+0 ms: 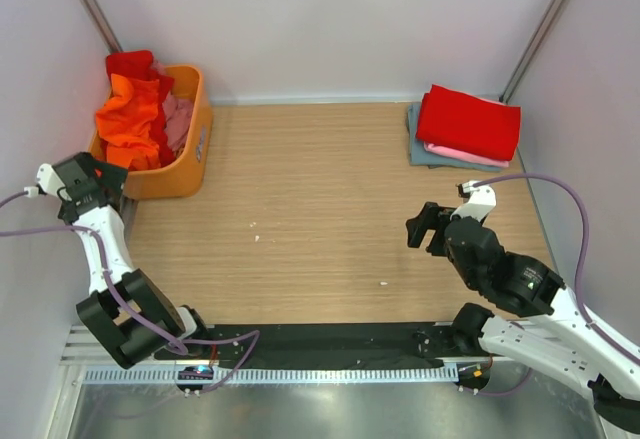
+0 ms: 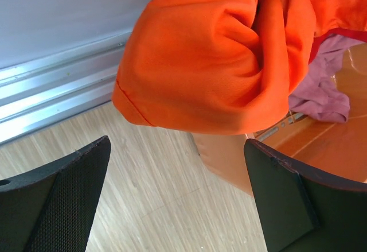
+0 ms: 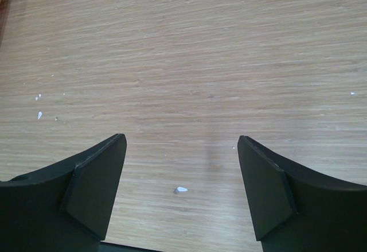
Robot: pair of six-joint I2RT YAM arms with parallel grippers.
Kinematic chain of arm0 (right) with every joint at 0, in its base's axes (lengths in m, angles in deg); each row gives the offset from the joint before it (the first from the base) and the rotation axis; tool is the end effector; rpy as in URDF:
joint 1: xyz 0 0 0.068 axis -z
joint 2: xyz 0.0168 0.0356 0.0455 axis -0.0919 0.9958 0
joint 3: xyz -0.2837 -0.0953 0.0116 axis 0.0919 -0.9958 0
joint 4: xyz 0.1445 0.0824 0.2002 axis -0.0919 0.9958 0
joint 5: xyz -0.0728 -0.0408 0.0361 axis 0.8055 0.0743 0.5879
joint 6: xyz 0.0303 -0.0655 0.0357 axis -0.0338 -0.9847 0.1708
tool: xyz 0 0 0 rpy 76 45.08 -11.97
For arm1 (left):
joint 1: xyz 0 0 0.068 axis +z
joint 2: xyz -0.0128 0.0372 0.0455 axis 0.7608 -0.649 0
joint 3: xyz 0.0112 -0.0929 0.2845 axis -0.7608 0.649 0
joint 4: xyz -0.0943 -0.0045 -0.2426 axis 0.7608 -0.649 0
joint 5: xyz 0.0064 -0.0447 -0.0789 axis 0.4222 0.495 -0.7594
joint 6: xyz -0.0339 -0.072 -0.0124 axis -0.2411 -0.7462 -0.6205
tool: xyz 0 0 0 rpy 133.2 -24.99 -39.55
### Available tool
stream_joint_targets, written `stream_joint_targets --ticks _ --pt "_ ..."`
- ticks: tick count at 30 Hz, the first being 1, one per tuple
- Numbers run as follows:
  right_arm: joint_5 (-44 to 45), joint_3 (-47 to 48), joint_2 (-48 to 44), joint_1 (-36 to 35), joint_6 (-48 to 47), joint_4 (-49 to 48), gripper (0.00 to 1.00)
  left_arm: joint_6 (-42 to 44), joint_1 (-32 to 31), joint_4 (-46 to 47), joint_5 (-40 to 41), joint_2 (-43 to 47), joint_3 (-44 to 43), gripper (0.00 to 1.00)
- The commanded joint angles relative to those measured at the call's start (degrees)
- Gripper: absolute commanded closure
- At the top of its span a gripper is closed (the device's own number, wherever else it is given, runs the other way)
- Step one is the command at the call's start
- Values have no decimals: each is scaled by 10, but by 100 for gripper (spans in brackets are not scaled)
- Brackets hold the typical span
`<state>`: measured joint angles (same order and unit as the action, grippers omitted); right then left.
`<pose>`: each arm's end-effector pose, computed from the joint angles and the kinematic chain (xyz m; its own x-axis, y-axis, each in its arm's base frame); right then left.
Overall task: Fold and stack the t-shirts
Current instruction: Grab the tshirt from the pile
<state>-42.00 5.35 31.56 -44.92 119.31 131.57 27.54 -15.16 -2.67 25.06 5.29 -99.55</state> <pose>0.1037 0.0607 0.3198 -0.4524 0.2149 -0.8656 -0.0425 0.9642 0.2616 0.2387 0.1744 0.3040 0.0940 -0.7748 -0.6252 -0.8112 0.3044 -0.4992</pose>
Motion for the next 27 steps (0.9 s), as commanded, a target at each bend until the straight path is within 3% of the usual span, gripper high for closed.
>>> stream_joint_targets --ticks 1,13,19,22,24,25,26,27 --pt "6 -2 -1 -4 -8 -23 15 -17 3 57 -14 17 1 0" --pt "5 -1 14 -4 -6 -19 15 -22 2 80 -7 -21 -4 0" --pt "5 0 20 -4 -5 -17 15 -24 2 89 -26 -59 -16 14" --pt "7 1 22 -5 -5 -16 15 -24 2 90 -35 -72 -32 30" --pt "8 1 23 -4 -5 -16 15 -21 3 91 -37 -77 -39 50" --pt "10 1 23 -4 -6 -15 15 -20 3 90 -40 -83 -45 61" --pt "10 1 23 -5 -7 -16 15 -17 2 90 -42 -85 -49 83" --pt "11 1 23 -5 -6 -16 15 -16 3 89 -45 -86 -52 94"
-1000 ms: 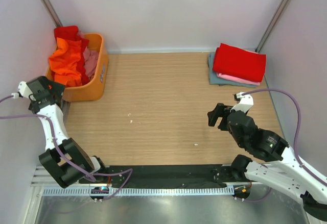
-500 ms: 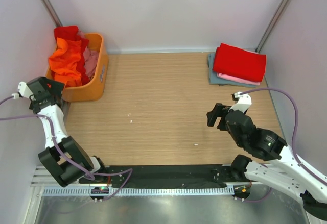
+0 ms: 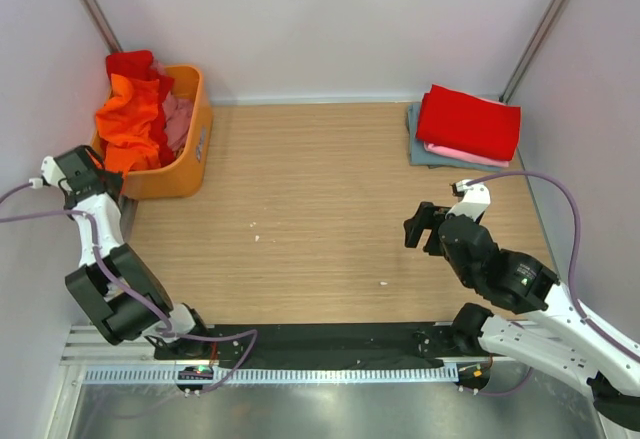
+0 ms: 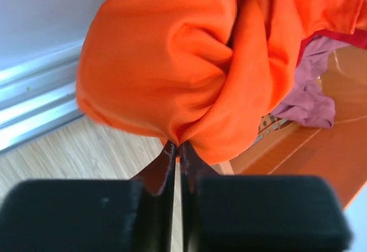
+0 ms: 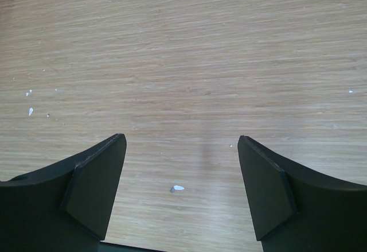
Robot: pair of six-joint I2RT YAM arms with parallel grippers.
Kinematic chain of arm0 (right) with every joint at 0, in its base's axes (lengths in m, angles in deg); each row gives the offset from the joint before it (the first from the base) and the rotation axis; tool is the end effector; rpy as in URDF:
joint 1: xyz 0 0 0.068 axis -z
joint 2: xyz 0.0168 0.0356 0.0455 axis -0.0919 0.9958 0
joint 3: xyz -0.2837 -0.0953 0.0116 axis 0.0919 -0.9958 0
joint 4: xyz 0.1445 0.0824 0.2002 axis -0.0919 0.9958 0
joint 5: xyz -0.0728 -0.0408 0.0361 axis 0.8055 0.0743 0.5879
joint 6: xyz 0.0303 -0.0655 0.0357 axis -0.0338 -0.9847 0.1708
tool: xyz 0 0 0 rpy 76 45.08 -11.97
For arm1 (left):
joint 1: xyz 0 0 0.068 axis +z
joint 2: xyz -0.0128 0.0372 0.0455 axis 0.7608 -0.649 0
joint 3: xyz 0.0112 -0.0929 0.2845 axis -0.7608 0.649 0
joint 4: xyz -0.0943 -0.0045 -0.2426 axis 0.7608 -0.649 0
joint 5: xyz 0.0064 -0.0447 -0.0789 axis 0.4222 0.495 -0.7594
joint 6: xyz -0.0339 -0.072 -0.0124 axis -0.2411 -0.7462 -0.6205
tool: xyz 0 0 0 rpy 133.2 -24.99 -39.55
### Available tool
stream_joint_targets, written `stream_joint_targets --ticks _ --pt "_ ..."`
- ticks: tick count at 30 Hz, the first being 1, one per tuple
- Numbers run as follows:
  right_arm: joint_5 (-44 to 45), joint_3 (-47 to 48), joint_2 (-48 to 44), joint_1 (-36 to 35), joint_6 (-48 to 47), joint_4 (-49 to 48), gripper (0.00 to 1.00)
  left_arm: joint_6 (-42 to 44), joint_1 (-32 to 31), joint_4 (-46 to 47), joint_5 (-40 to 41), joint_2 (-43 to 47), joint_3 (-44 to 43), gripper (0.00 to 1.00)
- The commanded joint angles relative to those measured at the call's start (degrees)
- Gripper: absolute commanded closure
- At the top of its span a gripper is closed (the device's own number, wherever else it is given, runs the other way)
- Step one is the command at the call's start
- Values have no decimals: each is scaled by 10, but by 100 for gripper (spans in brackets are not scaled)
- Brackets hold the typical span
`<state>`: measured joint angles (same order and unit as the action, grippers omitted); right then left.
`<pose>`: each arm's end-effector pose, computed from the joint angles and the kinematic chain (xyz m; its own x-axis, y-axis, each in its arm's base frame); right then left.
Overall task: Fold and stack the t-shirts
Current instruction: Grab the tshirt from the pile
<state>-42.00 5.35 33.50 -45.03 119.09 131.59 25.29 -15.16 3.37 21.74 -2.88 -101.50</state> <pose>0.1080 0.0662 0.3165 -0.4715 0.1876 -0.8617 -0.0408 0.9714 0.2338 0.2731 0.1930 0.2861 0.0992 -0.8096 -0.5786 -0.7846 0.2940 -0.5459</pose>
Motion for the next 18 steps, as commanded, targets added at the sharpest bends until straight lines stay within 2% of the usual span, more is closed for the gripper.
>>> stream_joint_targets --ticks 1,8,12,18 --pt "12 1 3 -3 -4 -17 15 9 3 27 -12 -2 -39 99" --pt "11 0 5 -4 -4 -18 15 20 -4 33 -39 44 -51 100" --pt "16 1 12 -3 -6 -18 15 34 -46 34 -13 90 -80 100" --pt "24 1 20 -3 -7 -18 15 35 -121 20 0 109 -197 100"
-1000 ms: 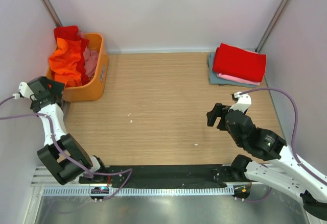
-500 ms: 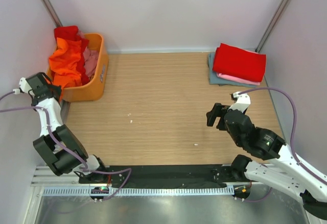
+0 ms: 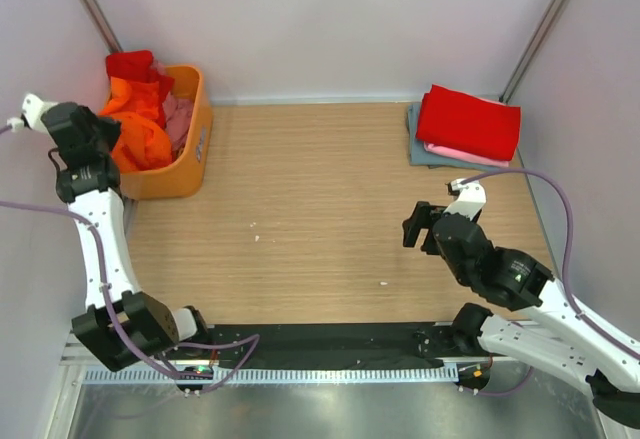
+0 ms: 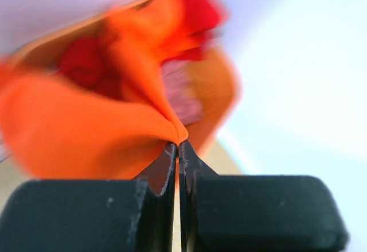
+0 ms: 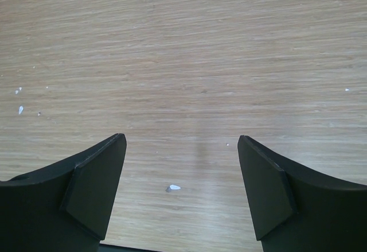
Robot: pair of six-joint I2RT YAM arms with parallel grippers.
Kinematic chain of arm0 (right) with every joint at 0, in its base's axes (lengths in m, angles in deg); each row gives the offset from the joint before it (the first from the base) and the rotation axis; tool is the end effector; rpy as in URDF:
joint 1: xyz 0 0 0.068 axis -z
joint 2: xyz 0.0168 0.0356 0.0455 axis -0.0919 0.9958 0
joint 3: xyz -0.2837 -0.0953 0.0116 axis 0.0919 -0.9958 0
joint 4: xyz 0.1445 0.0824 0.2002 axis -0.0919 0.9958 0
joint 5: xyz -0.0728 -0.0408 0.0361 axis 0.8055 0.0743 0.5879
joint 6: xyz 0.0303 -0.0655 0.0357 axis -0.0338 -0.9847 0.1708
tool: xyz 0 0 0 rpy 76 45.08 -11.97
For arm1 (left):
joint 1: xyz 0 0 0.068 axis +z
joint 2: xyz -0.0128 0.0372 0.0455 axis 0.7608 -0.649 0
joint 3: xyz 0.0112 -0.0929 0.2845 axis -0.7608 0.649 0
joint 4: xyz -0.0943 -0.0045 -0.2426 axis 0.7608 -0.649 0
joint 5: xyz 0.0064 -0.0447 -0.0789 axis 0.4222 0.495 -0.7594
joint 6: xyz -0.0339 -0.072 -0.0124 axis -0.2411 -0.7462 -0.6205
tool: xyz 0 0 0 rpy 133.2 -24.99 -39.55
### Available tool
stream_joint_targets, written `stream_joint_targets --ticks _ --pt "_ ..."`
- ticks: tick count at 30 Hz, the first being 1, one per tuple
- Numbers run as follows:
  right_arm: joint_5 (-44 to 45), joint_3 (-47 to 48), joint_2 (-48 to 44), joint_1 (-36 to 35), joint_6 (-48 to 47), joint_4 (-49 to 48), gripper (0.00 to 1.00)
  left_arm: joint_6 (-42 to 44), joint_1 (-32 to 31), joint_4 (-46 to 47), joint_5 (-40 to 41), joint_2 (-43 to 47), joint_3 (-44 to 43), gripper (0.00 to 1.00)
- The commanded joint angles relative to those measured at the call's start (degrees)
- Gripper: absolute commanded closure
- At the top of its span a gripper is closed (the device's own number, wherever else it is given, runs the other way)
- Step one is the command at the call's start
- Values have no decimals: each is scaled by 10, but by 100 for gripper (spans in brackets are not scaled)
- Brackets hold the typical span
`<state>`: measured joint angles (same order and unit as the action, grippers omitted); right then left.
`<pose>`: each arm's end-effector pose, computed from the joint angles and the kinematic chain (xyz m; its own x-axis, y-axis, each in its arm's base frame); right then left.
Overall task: Fold and stack the t-shirts
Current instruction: Grab the tshirt from the pile, then move the tshirt to the center of the board
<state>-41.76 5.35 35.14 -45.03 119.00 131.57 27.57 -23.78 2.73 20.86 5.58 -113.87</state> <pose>0.1118 0.0704 0.3137 -0.4848 0.1677 -0.8584 -0.0345 0.9770 0.2104 0.2768 0.1381 0.4109 0.1470 -0.7030 -0.6958 -0.5329 0.5364 -0.6545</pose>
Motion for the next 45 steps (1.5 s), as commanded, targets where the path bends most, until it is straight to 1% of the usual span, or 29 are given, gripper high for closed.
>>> stream_joint_targets --ticks 1,2,4,5,6,8,14,15,16,17,19,20,21,23,24,25,26,28,29,30,32,34,36,37,39,40,41,42,45 --pt "40 2 5 -5 -3 -11 15 13 -48 26 -21 17 -96 100" --pt "52 3 5 -4 2 -4 15 17 -65 26 -54 10 -123 100" --pt "79 11 7 -5 23 17 15 69 -133 3 -98 -19 -233 100" --pt "97 14 5 -4 29 22 15 95 -161 -54 -94 -28 -277 100" --pt "103 16 -3 -4 39 27 15 133 -210 -71 -98 -30 -337 100" --pt "116 12 -17 -4 44 28 14 121 -221 -71 -149 -15 -360 100" --pt "157 11 -60 -4 74 46 14 84 -221 -35 -266 56 -325 100" --pt "161 11 -64 -4 76 46 14 79 -221 -26 -317 65 -290 100" --pt "168 10 -68 -4 78 47 14 72 -221 -17 -343 75 -267 100" --pt "170 10 -73 -4 80 49 14 53 -222 10 -358 89 -240 100" --pt "170 7 -77 -4 80 44 13 46 -221 -3 -359 124 -169 97" --pt "169 7 -75 -4 80 44 13 33 -222 -5 -356 132 -141 91" --pt "167 6 -73 -4 78 43 13 25 -222 -7 -372 139 -83 84" --pt "131 6 -60 -3 52 29 13 -2 -233 -5 -403 134 -19 46" --pt "95 4 -54 -4 25 14 13 8 -243 -6 -439 117 32 32" --pt "55 0 -47 -4 3 -26 13 21 -251 -33 -444 111 49 1" --pt "-24 -5 -40 -3 -11 -41 13 37 -275 -57 -437 109 63 0" --pt "-89 -7 10 -4 -13 -67 13 82 -280 -92 -388 143 94 0" --pt "-163 -8 36 -3 -10 -78 14 94 -280 -118 -367 160 101 0" --pt "-190 -13 80 -4 6 -87 16 118 -280 -134 -340 176 108 0" --pt "-233 -26 119 -31 20 -143 16 142 -280 -180 -290 214 110 0" --pt "-216 -34 172 -91 33 -192 13 165 -280 -228 -239 239 114 0" --pt "-211 -6 220 -114 28 -215 11 170 -280 -253 -210 260 135 0" --pt "-215 10 275 -124 22 -227 10 173 -280 -268 -200 271 144 0" --pt "-228 75 343 -158 11 -238 10 176 -280 -285 -163 309 168 0" --pt "-224 101 410 -173 1 -238 10 176 -280 -303 -144 324 173 0" --pt "-224 154 442 -201 -5 -238 10 178 -280 -314 -123 349 175 0" --pt "-222 180 471 -211 -9 -235 10 169 -280 -323 -59 362 171 0" --pt "-222 261 582 -221 -17 -229 11 168 -280 -336 -41 406 166 0"
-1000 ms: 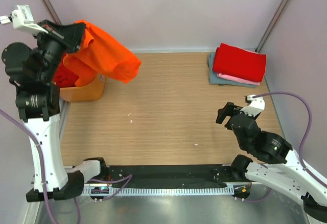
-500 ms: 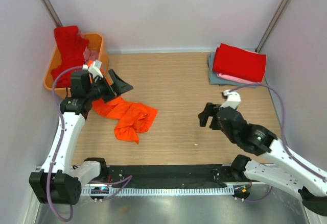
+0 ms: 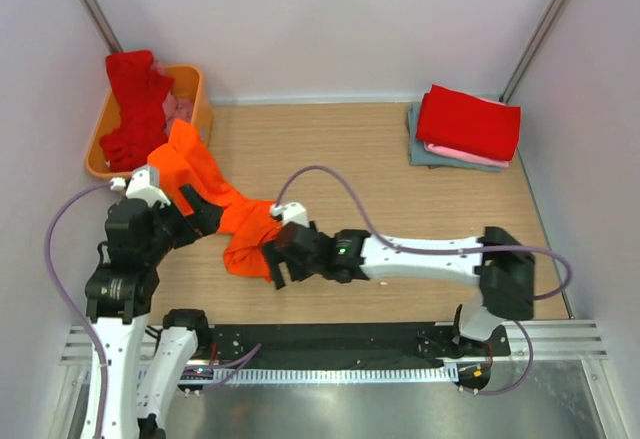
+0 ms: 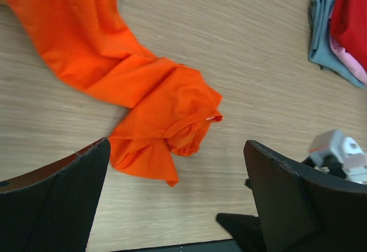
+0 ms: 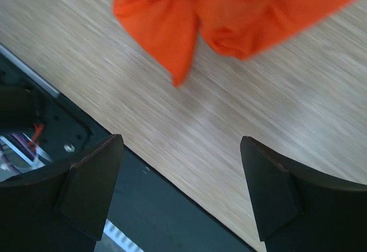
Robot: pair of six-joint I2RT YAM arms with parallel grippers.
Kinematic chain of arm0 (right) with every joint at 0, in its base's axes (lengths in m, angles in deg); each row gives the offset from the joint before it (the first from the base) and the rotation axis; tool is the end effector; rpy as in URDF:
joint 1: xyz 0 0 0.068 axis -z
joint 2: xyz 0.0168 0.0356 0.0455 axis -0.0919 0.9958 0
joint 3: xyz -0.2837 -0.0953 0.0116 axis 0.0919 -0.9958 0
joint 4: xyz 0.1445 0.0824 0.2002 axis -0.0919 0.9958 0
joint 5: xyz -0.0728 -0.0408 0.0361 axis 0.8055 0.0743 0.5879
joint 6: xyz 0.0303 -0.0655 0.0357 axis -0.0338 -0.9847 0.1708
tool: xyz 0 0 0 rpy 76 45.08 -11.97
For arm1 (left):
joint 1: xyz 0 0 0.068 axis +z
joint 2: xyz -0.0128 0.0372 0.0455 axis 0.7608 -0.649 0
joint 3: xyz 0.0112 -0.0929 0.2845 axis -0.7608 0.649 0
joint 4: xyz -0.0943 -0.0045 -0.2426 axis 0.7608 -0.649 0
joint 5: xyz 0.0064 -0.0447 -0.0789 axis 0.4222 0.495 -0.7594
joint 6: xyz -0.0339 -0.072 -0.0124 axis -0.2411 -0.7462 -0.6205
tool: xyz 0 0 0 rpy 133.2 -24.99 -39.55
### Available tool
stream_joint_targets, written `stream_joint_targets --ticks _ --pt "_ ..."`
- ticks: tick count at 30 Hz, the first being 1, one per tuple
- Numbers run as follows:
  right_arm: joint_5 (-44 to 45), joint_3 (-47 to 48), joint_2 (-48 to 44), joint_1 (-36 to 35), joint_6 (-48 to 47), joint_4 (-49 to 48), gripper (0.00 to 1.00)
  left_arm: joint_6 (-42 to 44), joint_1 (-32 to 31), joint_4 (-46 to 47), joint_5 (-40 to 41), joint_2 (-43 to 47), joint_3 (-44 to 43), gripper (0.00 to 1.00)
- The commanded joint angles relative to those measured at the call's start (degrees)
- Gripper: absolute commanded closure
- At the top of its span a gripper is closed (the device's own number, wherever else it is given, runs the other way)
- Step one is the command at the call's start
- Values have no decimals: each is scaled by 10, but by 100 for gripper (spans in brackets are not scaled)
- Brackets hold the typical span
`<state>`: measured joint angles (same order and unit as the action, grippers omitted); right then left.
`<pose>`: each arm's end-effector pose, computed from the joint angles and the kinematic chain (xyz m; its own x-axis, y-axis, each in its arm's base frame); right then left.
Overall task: Fold and stack the t-shirts
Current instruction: Move the tshirt to the center of the board
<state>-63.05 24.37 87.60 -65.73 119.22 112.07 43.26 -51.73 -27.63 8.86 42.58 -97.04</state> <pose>0.1335 0.3331 0.2528 -0.7115 -0.2935 -0.6385 -0.5430 0.8064 0.2344 0.1135 -0.0148 0.3572 -0.4860 -0.4549 -0.7462 -0.0700 0.8714 -0.4856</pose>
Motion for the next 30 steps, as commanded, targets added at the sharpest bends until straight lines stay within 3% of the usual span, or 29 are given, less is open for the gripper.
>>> stream_joint_targets --ticks 1,9,13,17,19,20,22,23,25,29,30 --pt "-18 88 80 -14 -20 -39 11 6 0 -28 78 45 1 0" --pt "-55 245 274 -16 -33 -20 15 -43 0 8 42 118 77 0" --pt "-29 262 301 -15 -34 -3 15 -43 0 10 51 124 75 0" --pt "-25 266 320 -16 -22 10 22 -42 0 15 43 128 80 0" --pt "-32 260 324 -16 -11 2 29 -42 0 17 42 129 82 1" --pt "-33 251 327 -18 -9 -1 44 -42 0 18 44 130 82 0" --pt "-32 242 328 -17 -4 -12 63 -42 0 17 46 129 82 0" --pt "-25 237 325 -17 -2 -11 81 -43 0 17 46 128 82 0" --pt "-10 234 316 -11 -6 -10 99 -43 0 17 49 128 82 0" --pt "14 194 216 45 19 11 99 -44 0 15 52 120 80 0" --pt "16 173 129 66 27 5 99 -44 0 12 52 115 79 0"
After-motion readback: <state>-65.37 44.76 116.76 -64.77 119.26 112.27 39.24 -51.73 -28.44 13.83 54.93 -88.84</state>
